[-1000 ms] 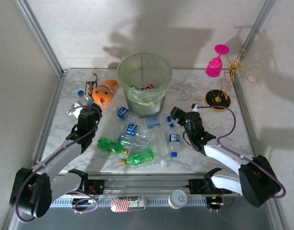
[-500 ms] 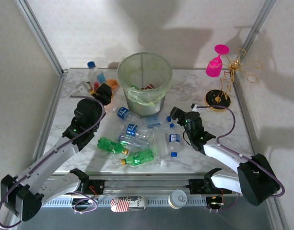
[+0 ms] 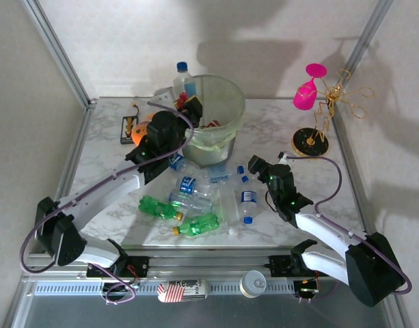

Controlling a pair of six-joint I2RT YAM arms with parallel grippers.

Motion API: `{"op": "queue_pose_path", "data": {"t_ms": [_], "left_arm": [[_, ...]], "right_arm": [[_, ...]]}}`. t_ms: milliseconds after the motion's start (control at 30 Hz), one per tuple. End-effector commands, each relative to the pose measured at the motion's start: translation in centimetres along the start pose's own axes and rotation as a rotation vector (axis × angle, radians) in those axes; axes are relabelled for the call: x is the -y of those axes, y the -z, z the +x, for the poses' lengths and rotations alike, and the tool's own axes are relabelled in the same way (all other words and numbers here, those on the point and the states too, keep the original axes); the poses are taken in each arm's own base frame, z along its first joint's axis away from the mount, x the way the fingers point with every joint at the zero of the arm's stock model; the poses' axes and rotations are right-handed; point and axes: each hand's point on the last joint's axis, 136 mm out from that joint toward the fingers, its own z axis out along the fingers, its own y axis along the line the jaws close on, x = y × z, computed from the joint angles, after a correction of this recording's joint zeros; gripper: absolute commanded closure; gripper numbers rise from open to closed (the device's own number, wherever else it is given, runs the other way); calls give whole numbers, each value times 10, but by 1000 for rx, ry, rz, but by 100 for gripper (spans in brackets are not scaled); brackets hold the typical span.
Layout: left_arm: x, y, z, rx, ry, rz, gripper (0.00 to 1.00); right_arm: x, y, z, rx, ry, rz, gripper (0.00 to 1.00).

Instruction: Put the plastic bottles in the bin

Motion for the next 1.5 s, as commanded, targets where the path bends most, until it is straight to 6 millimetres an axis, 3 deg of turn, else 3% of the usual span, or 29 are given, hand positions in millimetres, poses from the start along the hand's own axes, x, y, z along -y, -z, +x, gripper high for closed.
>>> {"op": "queue_pose_path", "data": {"t_ms": [0,167,367,433,533,667,933,1067,1167,1300,1467], "left_arm": [[15,-17,3,-32,-31,11,57],[15,-44,29,-98,-44,-21,55],[13,-56,42,-124,-42,-46,49],[12,-58,44,-129,-39,-52,40],[14,-58,44,-130,-29,-50,14],[21,-53,34,-120,-14,-24,2],[34,-15,-13,-16,22,74,0],[27,15,-37,67,44,110,0],[12,37,-50,133,57,94,0],[-24,59,-45,178,72,9,0],[-65,78,-14,160,158,-43,0]], "right_arm": [[11,4,0,14,-3,31,1],[13,7,0,18,-13,27,1],[15,9,1,19,-16,29,1],[17,9,1,20,-19,32,1],[16,9,1,19,-21,29,1],[16,8,1,16,-23,27,1],[13,3,1,4,-35,27,1],[14,0,3,-14,-48,42,1],[22,-1,7,-17,-93,77,1],[32,-3,13,-37,-133,114,1],[37,-8,20,-73,-147,153,1]]}}
